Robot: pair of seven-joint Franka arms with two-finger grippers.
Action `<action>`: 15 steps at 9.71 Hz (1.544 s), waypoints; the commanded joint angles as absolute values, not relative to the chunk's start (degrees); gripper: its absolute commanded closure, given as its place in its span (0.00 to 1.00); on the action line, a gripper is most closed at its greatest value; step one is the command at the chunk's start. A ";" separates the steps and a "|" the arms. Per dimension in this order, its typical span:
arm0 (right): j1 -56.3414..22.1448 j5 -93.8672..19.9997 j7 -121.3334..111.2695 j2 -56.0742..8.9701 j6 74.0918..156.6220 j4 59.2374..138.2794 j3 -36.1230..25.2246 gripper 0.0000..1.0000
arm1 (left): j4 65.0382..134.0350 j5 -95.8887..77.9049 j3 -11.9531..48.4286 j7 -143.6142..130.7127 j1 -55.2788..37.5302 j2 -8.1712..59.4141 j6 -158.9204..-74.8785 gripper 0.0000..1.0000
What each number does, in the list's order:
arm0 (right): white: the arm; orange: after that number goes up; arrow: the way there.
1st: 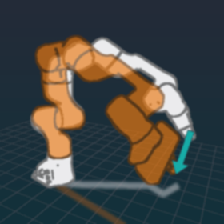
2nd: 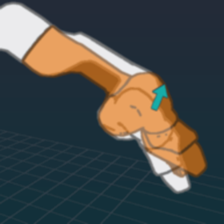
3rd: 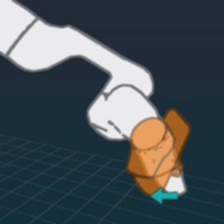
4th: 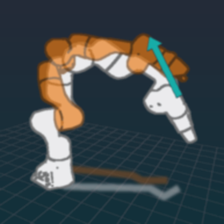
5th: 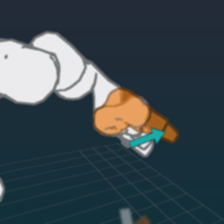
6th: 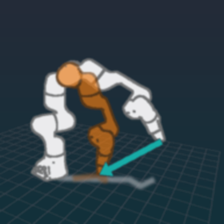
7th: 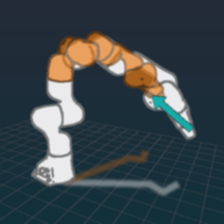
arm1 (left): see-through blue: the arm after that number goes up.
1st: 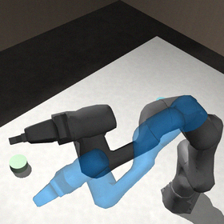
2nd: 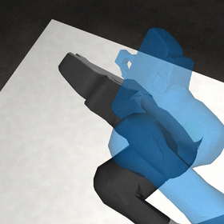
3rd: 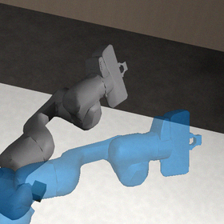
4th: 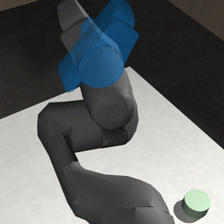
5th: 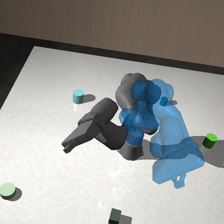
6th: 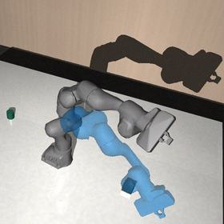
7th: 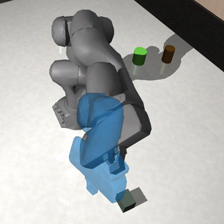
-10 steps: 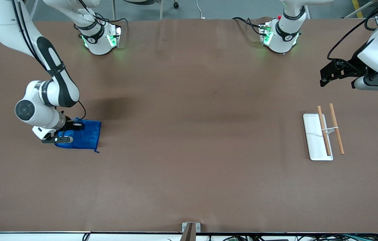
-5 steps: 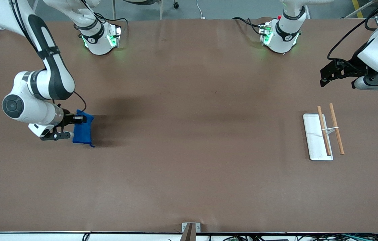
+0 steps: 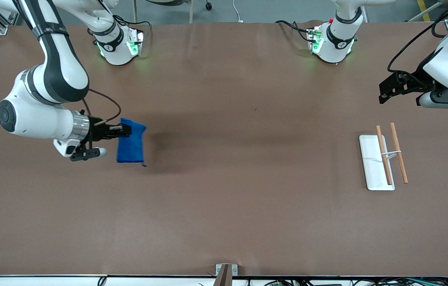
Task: Right arm passes towel to left arm to hang
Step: 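Lift the towel with the right gripper and carry it toward the table center, then hold the towel up with the right gripper while the left gripper approaches it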
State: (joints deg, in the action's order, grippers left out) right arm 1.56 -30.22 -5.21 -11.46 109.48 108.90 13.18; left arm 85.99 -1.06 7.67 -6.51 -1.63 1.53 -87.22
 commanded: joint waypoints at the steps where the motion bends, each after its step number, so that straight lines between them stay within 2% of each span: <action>1: 2.11 -41.34 -6.06 -11.25 109.60 108.63 18.08 1.00 | 84.21 -0.53 8.09 -10.27 -2.11 5.27 -87.10 0.00; 5: 2.02 -63.93 -5.98 -11.43 119.76 108.72 31.16 1.00 | 84.38 -1.31 9.75 -7.05 -3.34 5.45 -87.01 0.00; 8: 1.85 -81.25 -6.33 -11.87 123.82 108.02 38.04 1.00 | 87.17 -17.42 9.94 2.07 -0.20 4.92 -86.49 0.00; 10: 0.71 -88.65 -7.11 -12.04 125.32 106.44 39.99 1.00 | 93.13 -30.16 10.11 6.31 4.10 3.18 -85.96 0.00; 15: -4.12 -102.61 -15.01 -14.32 127.00 105.12 40.34 1.00 | 115.10 -49.17 10.11 11.60 4.22 -4.04 -85.96 0.00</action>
